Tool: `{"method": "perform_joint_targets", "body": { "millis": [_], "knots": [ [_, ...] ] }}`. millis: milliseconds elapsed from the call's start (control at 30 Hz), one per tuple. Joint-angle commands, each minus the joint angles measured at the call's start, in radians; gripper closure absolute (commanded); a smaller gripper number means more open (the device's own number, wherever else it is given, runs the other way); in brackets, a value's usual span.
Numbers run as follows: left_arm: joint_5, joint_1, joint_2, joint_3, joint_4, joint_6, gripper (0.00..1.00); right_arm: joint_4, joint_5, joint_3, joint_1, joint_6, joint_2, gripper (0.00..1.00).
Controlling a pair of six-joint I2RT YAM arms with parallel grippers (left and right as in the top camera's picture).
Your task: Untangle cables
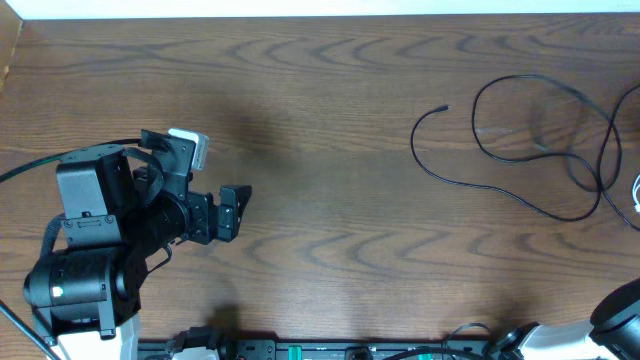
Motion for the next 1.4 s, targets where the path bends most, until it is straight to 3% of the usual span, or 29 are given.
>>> {"method": "perform_joint_targets", "body": {
  "millis": [0, 100, 267, 533, 600, 667, 700, 733, 833, 900, 933, 1133, 1300, 1367],
  "knots": [
    [0.006, -0.004, -0.002, 0.006, 0.0, -0.005, 0.02, -0.021, -0.323, -0.005, 0.032, -0.058, 0.002, 0.01],
    [0.006, -0.004, -0.002, 0.005, 0.0, -0.005, 0.02, -0.076, -0.405, -0.005, 0.086, -0.151, 0.002, 0.01],
    [0.006, -0.004, -0.002, 0.006, 0.0, -0.005, 0.02, -0.197, -0.19, -0.006, 0.215, -0.15, 0.002, 0.01],
    [0.006, -0.004, -0.002, 0.006, -0.006, -0.005, 0.02, -0.232, -0.04, -0.077, 0.335, 0.428, 0.002, 0.01],
    [0.006, -0.004, -0.002, 0.006, -0.007, -0.005, 0.02, -0.18, -0.035, -0.116, 0.354, 0.386, 0.002, 0.01],
    [0.006, -0.004, -0.002, 0.006, -0.007, -0.005, 0.02, -0.103, -0.016, -0.164, 0.374, 0.215, 0.002, 0.01],
    [0.006, -0.004, -0.002, 0.006, -0.007, -0.005, 0.02, -0.056, 0.024, -0.208, 0.391, 0.014, 0.002, 0.01],
    [0.006, -0.004, -0.002, 0.006, -0.007, -0.005, 0.03, -0.039, 0.082, -0.232, 0.399, -0.041, 0.002, 0.01],
    [0.006, -0.004, -0.002, 0.006, -0.006, -0.005, 0.02, 0.004, 0.226, -0.283, 0.407, 0.027, 0.002, 0.01],
    [0.006, -0.004, -0.002, 0.005, -0.008, -0.005, 0.02, 0.06, 0.24, -0.328, 0.407, 0.225, 0.002, 0.01],
    [0.006, -0.004, -0.002, 0.005, -0.008, -0.005, 0.02, 0.085, 0.219, -0.344, 0.408, 0.254, 0.002, 0.01],
    [0.006, -0.004, -0.002, 0.005, -0.007, -0.005, 0.02, 0.387, 0.174, -0.496, 0.428, -0.003, 0.002, 0.01],
    [0.006, -0.004, -0.002, 0.005, -0.008, -0.005, 0.02, 0.484, 0.163, -0.567, 0.432, 0.177, 0.002, 0.01],
    [0.006, -0.004, -0.002, 0.006, -0.008, -0.005, 0.02, 0.555, 0.079, -0.593, 0.437, 0.17, 0.002, 0.01]
  ]
}}
